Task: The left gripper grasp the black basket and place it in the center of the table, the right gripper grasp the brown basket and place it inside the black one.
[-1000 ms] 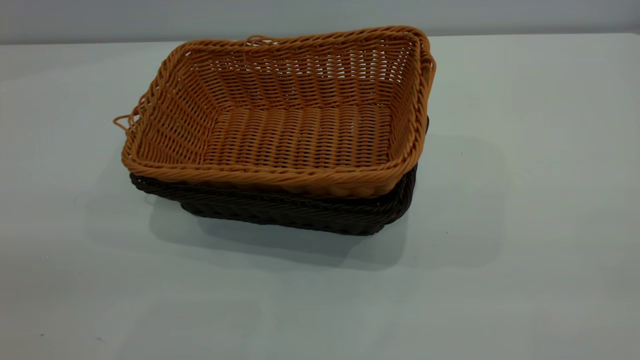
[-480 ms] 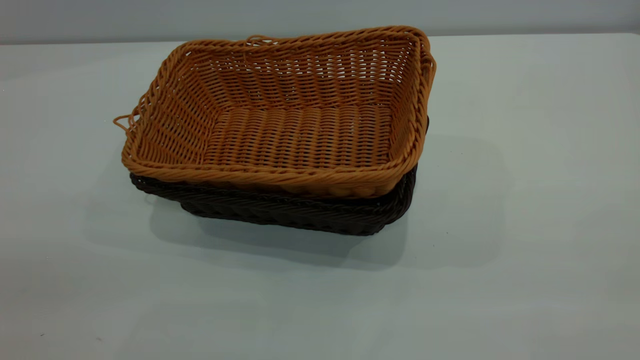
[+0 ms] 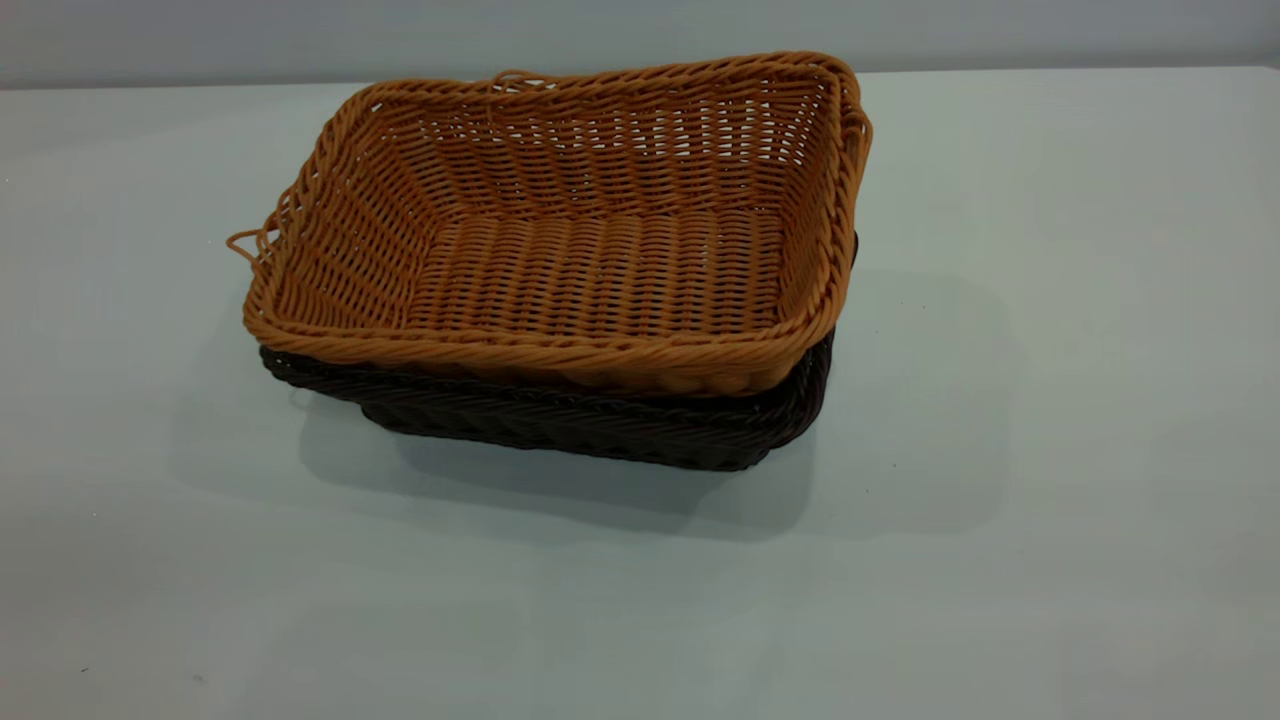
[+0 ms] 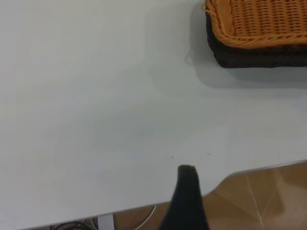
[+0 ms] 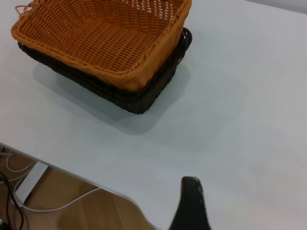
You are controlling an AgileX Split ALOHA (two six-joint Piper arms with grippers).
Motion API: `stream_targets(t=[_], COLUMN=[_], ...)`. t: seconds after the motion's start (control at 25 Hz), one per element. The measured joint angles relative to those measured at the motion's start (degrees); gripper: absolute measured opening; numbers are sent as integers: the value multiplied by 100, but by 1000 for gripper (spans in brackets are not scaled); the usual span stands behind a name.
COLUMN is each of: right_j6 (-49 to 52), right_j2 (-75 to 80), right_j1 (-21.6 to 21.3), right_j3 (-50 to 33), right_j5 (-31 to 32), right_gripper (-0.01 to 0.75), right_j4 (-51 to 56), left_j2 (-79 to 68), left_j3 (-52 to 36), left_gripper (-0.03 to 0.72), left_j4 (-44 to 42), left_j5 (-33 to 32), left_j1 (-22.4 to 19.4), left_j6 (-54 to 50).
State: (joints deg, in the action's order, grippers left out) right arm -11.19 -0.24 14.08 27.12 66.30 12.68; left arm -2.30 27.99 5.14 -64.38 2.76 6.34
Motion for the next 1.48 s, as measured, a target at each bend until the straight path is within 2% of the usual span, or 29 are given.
stream_targets(t=[0.12,0.44,0.6,1.48], right_j6=[0,0,0,-4], right_j2=[0,-70,-70,-70], right_j1=[-158,-1483,-1812,-1837], right_j3=[0,-6,-6,-6], right_j5=[0,0,0,0], right_gripper=[511,511,511,511], right_j4=[15,44,46,166], left_j2=[0,0,0,0], left_j3=[0,0,0,0], left_gripper=[564,564,564,564], left_j4=[0,0,0,0], left_j5=[7,7,8,13], left_j1=[0,5,5,5], left_j6=[0,-5,-16,-16])
